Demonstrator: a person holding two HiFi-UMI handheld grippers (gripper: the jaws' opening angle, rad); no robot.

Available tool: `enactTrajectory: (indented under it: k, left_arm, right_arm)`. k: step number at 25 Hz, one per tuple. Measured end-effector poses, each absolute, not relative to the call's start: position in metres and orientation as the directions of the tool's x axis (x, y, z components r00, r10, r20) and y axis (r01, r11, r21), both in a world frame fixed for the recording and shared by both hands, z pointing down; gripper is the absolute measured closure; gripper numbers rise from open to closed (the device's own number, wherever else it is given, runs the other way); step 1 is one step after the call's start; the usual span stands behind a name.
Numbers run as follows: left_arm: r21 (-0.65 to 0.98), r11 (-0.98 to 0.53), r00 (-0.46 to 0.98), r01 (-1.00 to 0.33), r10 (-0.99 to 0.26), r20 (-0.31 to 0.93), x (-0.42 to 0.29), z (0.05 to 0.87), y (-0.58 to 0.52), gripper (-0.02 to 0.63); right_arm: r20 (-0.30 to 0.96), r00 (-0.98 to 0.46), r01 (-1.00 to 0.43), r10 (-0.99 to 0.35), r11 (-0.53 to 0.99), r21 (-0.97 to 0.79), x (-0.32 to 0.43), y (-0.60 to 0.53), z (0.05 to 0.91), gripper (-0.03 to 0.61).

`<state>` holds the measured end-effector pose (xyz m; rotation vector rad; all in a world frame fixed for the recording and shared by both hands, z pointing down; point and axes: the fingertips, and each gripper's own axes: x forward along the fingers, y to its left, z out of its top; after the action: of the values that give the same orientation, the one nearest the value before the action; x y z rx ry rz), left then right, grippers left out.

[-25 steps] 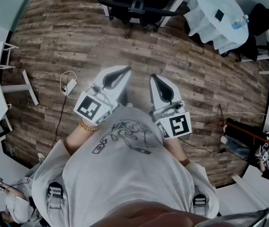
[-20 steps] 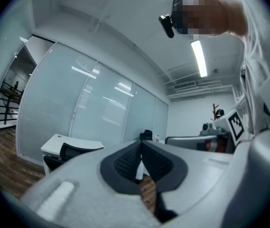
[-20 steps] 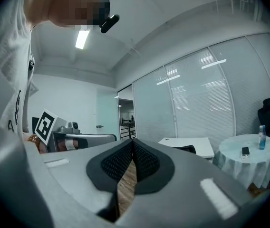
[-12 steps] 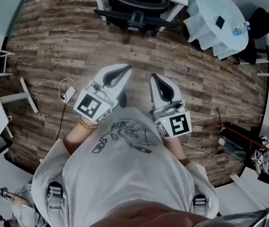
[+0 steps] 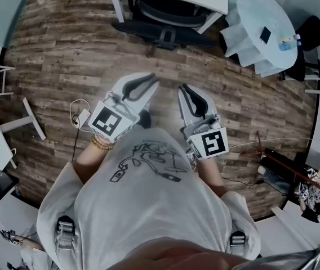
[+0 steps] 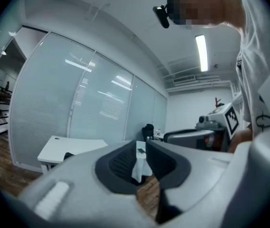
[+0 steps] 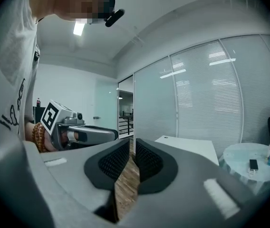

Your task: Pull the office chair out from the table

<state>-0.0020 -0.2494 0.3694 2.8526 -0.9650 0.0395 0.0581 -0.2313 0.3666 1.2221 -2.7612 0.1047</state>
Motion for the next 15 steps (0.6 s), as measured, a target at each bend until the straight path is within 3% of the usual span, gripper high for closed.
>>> enactTrajectory:
  k: [8,15]
  left_arm:
    - [0.008,-0.82,0.81,-0.573,-0.564,0.163,-0.012,0.399,-0.311,0.498]
    - [-0.083,-0.833,0.796,-0.547,-0.548,0.258,-0.014,0.442,-0.381,0.451]
  right_arm:
    - [0.183,-0.657,-0.734,-0.732,0.676,0.067,0.046,-0.295,0.384,0.481]
    - [0.278,-0.6,-0.736,-0.75,0.654,0.174,0.064,-0.368,0.432,0.468]
